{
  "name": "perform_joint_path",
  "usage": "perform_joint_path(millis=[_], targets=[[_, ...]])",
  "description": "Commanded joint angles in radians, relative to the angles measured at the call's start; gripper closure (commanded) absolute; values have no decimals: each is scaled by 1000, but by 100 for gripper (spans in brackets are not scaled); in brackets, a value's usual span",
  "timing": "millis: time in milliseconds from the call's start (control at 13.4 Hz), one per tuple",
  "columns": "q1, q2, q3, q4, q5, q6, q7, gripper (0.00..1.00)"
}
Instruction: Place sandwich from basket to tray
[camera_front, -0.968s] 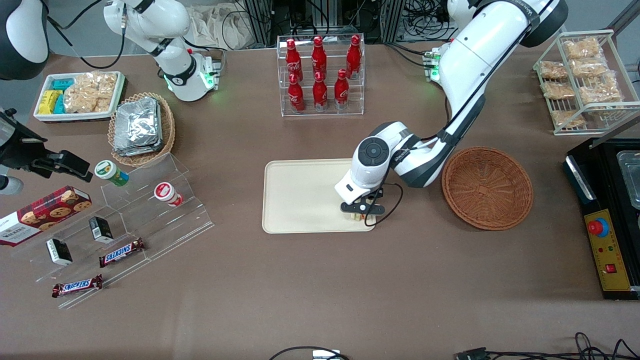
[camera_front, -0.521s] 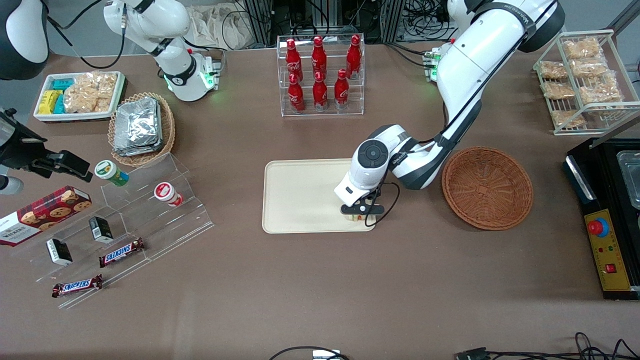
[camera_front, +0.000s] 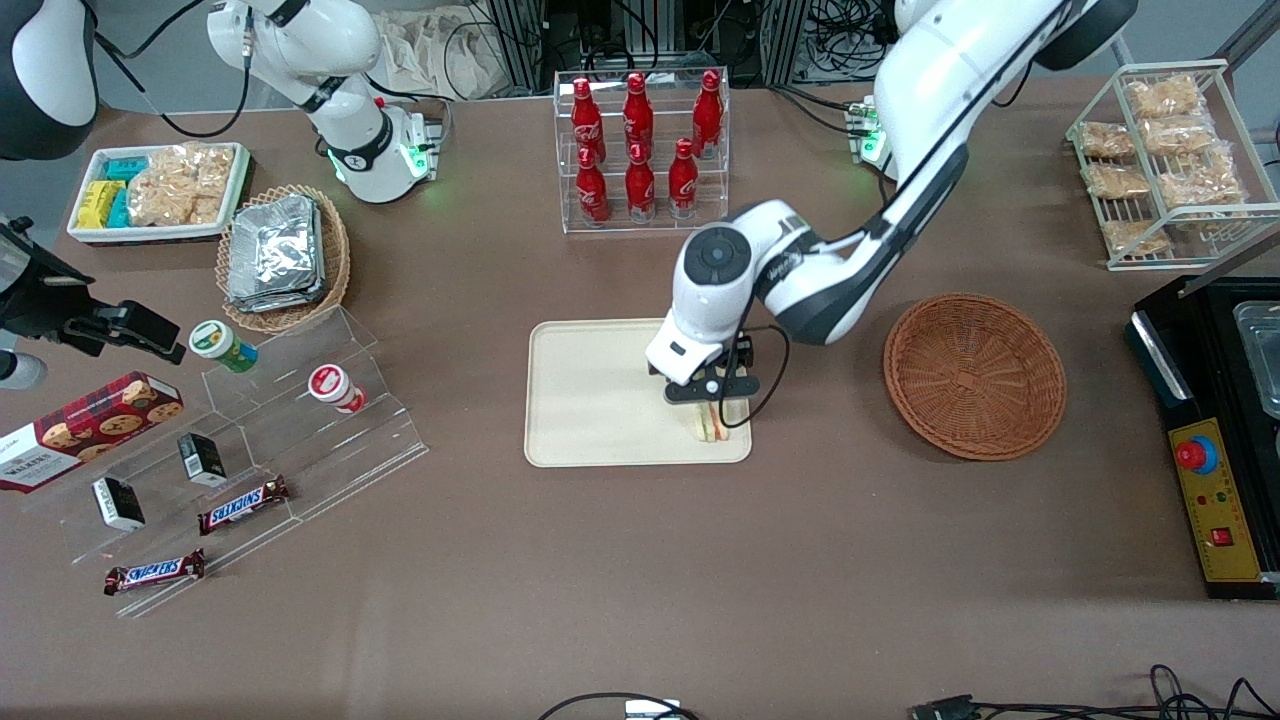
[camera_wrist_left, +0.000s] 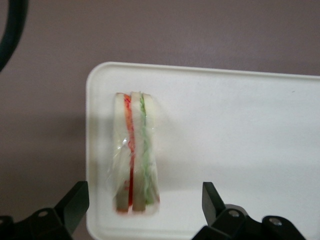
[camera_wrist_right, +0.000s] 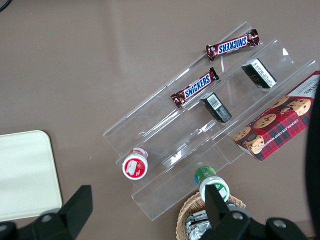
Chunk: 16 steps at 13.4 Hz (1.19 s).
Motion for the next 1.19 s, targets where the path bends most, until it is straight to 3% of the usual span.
perform_joint_path(millis=[0, 149, 298, 372, 521, 819, 1117], targets=[[1, -94, -9, 100, -3, -198, -13, 0], [-1, -98, -3, 242, -61, -332, 16, 0], [1, -117, 26, 328, -65, -485, 162, 0], [-2, -166, 94, 335, -90, -539, 241, 0], [-5, -258, 238, 312, -219, -552, 386, 0], [-102, -476, 568, 96, -345, -515, 602, 0], [-100, -662, 720, -156, -376, -379, 760, 0]])
